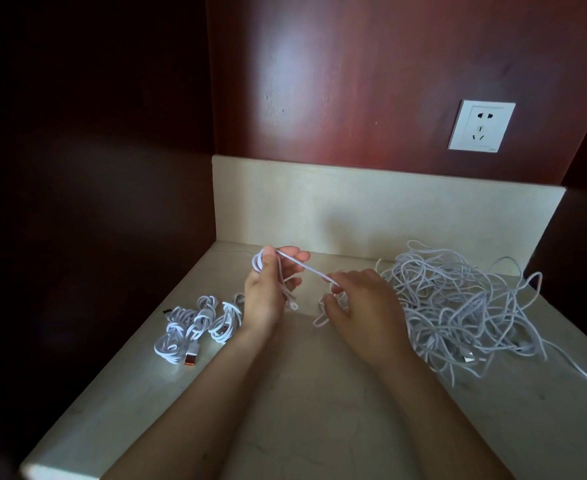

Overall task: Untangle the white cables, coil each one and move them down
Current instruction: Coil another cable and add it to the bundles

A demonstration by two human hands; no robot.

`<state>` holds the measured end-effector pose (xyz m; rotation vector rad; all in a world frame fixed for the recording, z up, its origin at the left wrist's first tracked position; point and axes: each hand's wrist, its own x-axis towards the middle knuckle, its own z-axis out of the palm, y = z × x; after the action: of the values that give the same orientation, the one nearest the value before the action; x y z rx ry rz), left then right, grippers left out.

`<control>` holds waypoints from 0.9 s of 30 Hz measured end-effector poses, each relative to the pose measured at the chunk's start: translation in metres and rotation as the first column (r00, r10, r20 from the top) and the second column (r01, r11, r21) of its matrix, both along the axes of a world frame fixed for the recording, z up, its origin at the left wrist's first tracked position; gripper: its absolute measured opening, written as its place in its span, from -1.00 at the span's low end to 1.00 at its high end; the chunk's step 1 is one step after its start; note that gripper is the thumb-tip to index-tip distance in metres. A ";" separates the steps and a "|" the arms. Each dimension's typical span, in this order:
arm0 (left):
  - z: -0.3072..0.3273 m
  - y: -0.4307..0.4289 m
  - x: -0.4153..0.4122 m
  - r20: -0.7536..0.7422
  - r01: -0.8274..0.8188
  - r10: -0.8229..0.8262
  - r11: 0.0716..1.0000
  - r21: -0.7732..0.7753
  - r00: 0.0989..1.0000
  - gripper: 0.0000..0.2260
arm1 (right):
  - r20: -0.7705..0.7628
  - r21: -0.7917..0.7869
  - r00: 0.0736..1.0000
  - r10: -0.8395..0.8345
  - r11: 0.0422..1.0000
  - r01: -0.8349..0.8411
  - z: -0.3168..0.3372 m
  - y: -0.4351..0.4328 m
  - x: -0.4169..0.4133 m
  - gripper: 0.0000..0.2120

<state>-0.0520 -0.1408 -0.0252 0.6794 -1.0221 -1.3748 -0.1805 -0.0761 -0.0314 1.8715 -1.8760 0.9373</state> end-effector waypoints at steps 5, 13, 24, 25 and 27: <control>0.011 -0.001 0.003 -0.441 0.136 -0.043 0.974 0.182 0.896 -0.63 | -0.023 -0.056 0.999 -0.043 0.998 0.041 0.002 0.003 -0.001 -0.73; 0.012 -0.024 0.029 -0.225 -0.234 0.264 0.961 0.148 0.938 -0.68 | -0.049 0.081 0.998 -0.037 0.996 0.040 0.004 0.005 -0.016 -0.80; 0.000 -0.002 0.012 0.662 0.277 -0.254 0.958 0.073 0.705 -0.47 | 0.091 -0.089 0.953 0.288 0.956 -0.281 0.015 0.010 -0.016 -0.73; 0.001 0.002 0.011 0.686 0.370 -0.333 0.924 0.100 0.647 -0.40 | 0.096 -0.099 0.956 0.276 0.959 -0.267 0.015 0.010 -0.016 -0.73; 0.002 0.008 0.011 0.702 0.514 -0.447 0.847 0.134 0.554 -0.32 | 0.135 -0.126 0.962 0.237 0.967 -0.221 0.014 0.011 -0.016 -0.74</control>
<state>-0.0410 -0.1323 -0.0229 0.9463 -2.0204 -1.5438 -0.1968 -0.0653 -0.0175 2.0324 -1.6713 1.2612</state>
